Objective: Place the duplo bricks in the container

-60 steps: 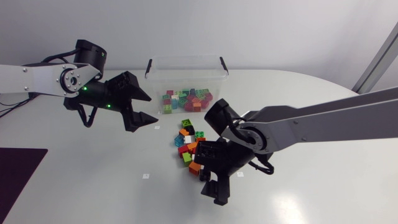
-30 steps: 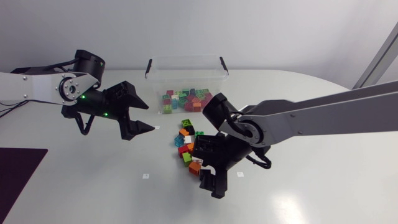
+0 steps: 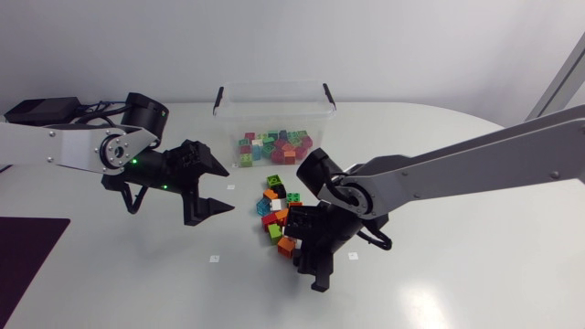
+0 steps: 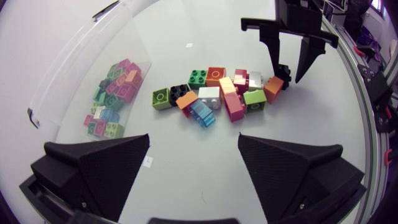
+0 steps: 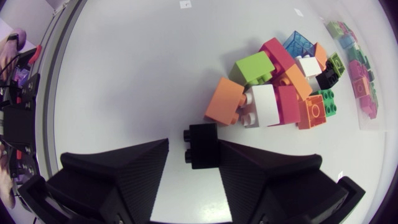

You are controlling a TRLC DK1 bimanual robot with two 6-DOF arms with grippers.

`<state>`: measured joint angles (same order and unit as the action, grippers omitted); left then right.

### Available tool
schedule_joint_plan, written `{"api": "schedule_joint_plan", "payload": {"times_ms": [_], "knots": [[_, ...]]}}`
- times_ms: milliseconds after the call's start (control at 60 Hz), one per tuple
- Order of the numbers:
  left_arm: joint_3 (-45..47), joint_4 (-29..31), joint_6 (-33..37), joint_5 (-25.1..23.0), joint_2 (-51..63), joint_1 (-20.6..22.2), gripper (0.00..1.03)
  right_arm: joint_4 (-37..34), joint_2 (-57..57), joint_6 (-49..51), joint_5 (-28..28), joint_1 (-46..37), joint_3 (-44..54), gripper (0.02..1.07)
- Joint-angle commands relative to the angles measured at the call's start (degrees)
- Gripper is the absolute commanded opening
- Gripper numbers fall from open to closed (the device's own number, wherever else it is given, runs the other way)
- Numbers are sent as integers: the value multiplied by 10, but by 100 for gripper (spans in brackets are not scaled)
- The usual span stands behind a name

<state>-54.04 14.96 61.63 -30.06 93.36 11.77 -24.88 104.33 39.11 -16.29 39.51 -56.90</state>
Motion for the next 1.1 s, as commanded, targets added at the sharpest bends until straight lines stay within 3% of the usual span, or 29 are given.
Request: {"api": "schedule_joint_plan", "payload": {"times_ms": [0,183,300,467,583,817,1083], "knots": [[12,-9,17,-1,4,19,100,12,17,14,0,-2,-8,23],[15,-21,17,6,17,58,100,16,4,11,4,-7,7,19],[3,-55,3,38,44,78,100,2,-38,13,5,-23,13,18],[-48,-83,-73,97,113,89,100,-23,-97,15,16,-52,-1,18],[-70,-83,-131,112,123,93,100,-33,-124,15,20,-73,-15,18],[-127,-51,-215,146,161,105,99,-34,-158,13,19,-100,-42,18],[-148,5,-230,146,182,116,99,-34,-170,1,18,-123,-89,18]]}}
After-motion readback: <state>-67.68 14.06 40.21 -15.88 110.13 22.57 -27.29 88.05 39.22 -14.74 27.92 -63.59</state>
